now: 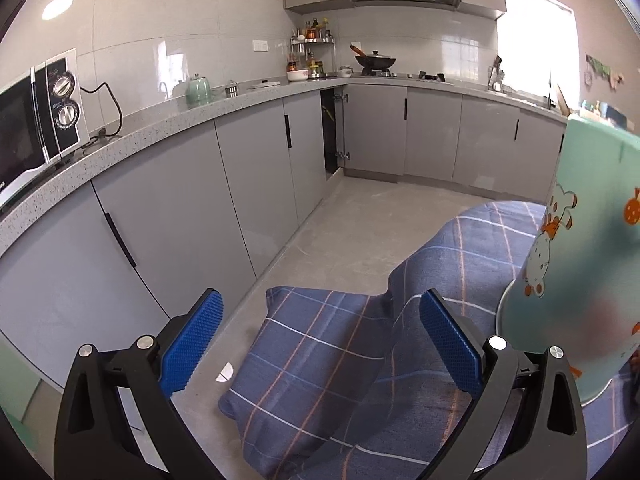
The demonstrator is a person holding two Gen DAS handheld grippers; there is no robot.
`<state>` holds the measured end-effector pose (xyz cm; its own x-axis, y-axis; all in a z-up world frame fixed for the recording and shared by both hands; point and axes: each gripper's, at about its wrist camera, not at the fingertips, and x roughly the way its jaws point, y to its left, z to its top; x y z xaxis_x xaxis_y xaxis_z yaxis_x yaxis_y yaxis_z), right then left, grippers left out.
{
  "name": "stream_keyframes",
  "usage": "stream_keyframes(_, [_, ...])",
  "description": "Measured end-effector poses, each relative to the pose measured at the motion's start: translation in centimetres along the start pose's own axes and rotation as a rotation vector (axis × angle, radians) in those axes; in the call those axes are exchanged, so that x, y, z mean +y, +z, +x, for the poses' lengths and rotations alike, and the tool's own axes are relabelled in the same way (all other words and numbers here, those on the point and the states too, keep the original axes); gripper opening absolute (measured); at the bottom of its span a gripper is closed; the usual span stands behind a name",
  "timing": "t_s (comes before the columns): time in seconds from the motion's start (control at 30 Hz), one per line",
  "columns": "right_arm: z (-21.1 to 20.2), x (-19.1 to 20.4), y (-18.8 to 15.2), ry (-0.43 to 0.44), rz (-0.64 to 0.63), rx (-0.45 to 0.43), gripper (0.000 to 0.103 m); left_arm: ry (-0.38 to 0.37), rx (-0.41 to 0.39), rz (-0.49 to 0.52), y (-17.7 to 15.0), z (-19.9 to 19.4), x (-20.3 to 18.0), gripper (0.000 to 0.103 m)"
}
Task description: Collect trash
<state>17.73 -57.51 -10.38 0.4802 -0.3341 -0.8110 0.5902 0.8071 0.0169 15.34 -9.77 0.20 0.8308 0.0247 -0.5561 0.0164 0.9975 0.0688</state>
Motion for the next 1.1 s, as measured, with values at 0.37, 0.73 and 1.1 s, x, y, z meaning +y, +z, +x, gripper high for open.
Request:
stream_keyframes(0.37, [0.0,0.0,0.0,0.0,0.0,0.001,0.099,0.02,-0.004,-0.021,0.4,-0.5,0.3,0.097])
stream_keyframes(0.73, [0.0,0.0,0.0,0.0,0.0,0.001,0.099,0.009,0.003,-0.021,0.4,-0.3,0.0,0.097])
stream_keyframes(1.1, [-0.2,-0.1,0.0,-0.025,0.018,-0.005,0.099,-0.038,0.01,-0.024,0.3,-0.1,-0.7,0.097])
